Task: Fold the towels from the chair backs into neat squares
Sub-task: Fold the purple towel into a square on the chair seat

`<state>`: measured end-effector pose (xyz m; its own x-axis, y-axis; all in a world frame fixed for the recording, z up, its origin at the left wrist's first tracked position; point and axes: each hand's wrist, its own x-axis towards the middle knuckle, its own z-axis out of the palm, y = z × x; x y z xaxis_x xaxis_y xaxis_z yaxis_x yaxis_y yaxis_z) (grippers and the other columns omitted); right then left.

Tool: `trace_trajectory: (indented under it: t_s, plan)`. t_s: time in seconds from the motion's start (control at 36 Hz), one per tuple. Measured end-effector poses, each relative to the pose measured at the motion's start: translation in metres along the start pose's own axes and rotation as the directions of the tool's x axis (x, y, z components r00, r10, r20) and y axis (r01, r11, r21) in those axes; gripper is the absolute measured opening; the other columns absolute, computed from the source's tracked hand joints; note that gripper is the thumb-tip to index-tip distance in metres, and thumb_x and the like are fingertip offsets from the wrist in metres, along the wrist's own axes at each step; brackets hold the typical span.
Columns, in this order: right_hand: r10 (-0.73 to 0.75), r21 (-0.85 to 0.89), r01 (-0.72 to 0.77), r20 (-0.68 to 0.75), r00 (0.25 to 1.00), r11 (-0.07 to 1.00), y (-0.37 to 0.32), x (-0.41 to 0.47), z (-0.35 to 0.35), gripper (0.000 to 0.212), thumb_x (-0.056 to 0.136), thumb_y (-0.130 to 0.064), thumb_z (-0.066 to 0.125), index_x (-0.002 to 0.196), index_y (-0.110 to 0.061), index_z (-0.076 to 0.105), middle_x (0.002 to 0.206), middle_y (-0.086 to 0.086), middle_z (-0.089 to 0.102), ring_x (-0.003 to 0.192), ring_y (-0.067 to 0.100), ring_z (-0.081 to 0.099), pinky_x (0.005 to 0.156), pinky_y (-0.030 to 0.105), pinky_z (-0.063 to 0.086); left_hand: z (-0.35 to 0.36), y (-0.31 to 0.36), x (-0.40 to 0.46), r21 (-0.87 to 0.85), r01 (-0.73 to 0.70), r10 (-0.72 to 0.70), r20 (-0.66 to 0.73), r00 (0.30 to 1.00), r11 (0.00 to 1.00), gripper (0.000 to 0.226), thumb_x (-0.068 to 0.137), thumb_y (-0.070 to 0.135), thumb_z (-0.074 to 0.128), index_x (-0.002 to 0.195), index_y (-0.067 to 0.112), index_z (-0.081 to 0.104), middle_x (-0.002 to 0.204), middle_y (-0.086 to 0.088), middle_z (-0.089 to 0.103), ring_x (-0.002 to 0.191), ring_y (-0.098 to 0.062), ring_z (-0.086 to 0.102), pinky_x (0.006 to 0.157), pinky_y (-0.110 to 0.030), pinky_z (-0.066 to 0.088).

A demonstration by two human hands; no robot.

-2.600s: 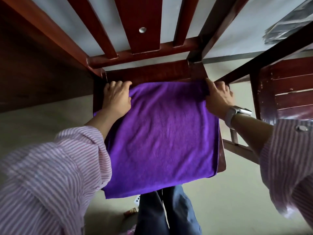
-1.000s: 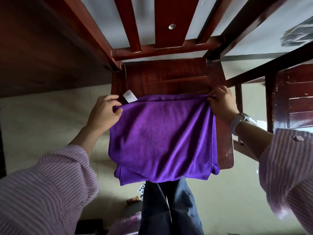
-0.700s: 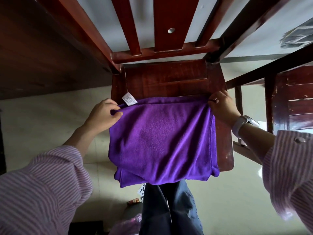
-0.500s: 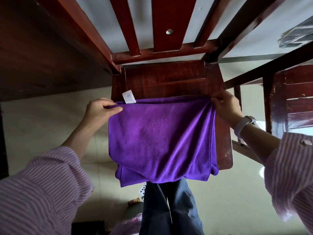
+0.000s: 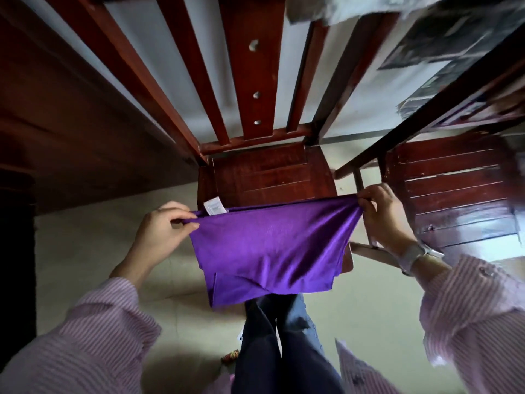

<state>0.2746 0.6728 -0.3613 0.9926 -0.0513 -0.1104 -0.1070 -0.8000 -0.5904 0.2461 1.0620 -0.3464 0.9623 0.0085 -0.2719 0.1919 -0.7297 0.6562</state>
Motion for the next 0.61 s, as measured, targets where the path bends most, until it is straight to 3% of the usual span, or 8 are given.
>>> trace_trajectory:
  t_s: [0.08,0.17,0.25,0.36,0.39,0.5,0.61]
  plan:
    - [-0.066,-0.008,0.065,-0.068,0.996,0.998,-0.020,-0.015,-0.037,0.011,0.082,-0.004,0.051,0.084,0.002,0.061,0.090,0.020,0.058,0.081,0.040,0.059,0.076,0.052,0.048,-0.021,0.024,-0.014,0.010,-0.018,0.019,-0.078,0.997,1.000,0.015,0.069,0.001,0.075,0.083,0.000,0.072,0.082,0.005,0.057,0.081,0.005,0.054,0.076,0.002,0.033]
    - [-0.093,0.034,0.100,-0.151,0.984,0.994,-0.041,-0.024,-0.073,0.025,0.082,-0.019,0.045,0.084,0.001,0.060,0.089,0.019,0.058,0.081,0.037,0.058,0.075,0.048,0.048,-0.042,0.053,-0.027,0.017,-0.053,0.055,-0.162,0.985,0.998,0.013,0.068,0.000,0.076,0.081,0.000,0.072,0.081,0.009,0.058,0.081,0.015,0.051,0.074,0.002,0.033]
    - [-0.122,0.061,0.143,-0.265,0.957,0.988,-0.062,-0.027,-0.101,0.022,0.081,-0.018,0.047,0.083,0.000,0.060,0.087,0.016,0.059,0.082,0.033,0.058,0.075,0.043,0.046,-0.061,0.080,-0.033,0.058,-0.101,0.113,-0.254,0.960,0.993,0.014,0.069,-0.001,0.074,0.083,-0.001,0.072,0.090,-0.008,0.064,0.083,-0.002,0.050,0.077,-0.001,0.032]
    - [-0.176,0.059,0.204,-0.311,0.934,0.977,-0.080,-0.023,-0.124,0.012,0.079,-0.008,0.054,0.082,0.002,0.059,0.083,0.017,0.059,0.079,0.035,0.058,0.072,0.039,0.046,-0.082,0.105,-0.031,0.075,-0.139,0.154,-0.277,0.948,0.987,0.017,0.077,-0.003,0.067,0.093,-0.002,0.071,0.099,-0.016,0.065,0.092,-0.023,0.058,0.081,-0.008,0.034]
    - [-0.178,0.057,0.206,-0.318,0.931,0.977,-0.083,-0.021,-0.129,0.010,0.079,-0.007,0.055,0.081,0.002,0.059,0.082,0.017,0.059,0.078,0.035,0.058,0.072,0.037,0.045,-0.088,0.112,-0.030,0.069,-0.151,0.164,-0.271,0.948,0.986,0.017,0.078,-0.003,0.065,0.095,-0.003,0.070,0.101,-0.015,0.065,0.092,-0.020,0.058,0.082,-0.007,0.034]
    - [-0.222,0.008,0.240,-0.350,0.910,0.971,-0.089,-0.017,-0.156,0.003,0.078,0.004,0.061,0.080,0.002,0.059,0.081,0.017,0.059,0.076,0.033,0.058,0.072,0.044,0.048,-0.110,0.133,-0.030,0.010,-0.227,0.220,-0.299,0.929,0.974,0.019,0.080,-0.006,0.062,0.097,-0.003,0.069,0.096,-0.004,0.060,0.084,0.021,0.051,0.078,0.005,0.032]
    - [-0.279,-0.045,0.281,-0.335,0.900,0.959,-0.096,-0.011,-0.185,0.007,0.077,0.008,0.063,0.081,0.003,0.060,0.083,0.017,0.059,0.076,0.032,0.059,0.072,0.040,0.048,-0.127,0.147,-0.027,-0.062,-0.232,0.197,-0.343,0.918,0.971,0.018,0.080,-0.001,0.064,0.097,0.002,0.070,0.097,-0.001,0.062,0.084,0.026,0.050,0.077,0.004,0.035]
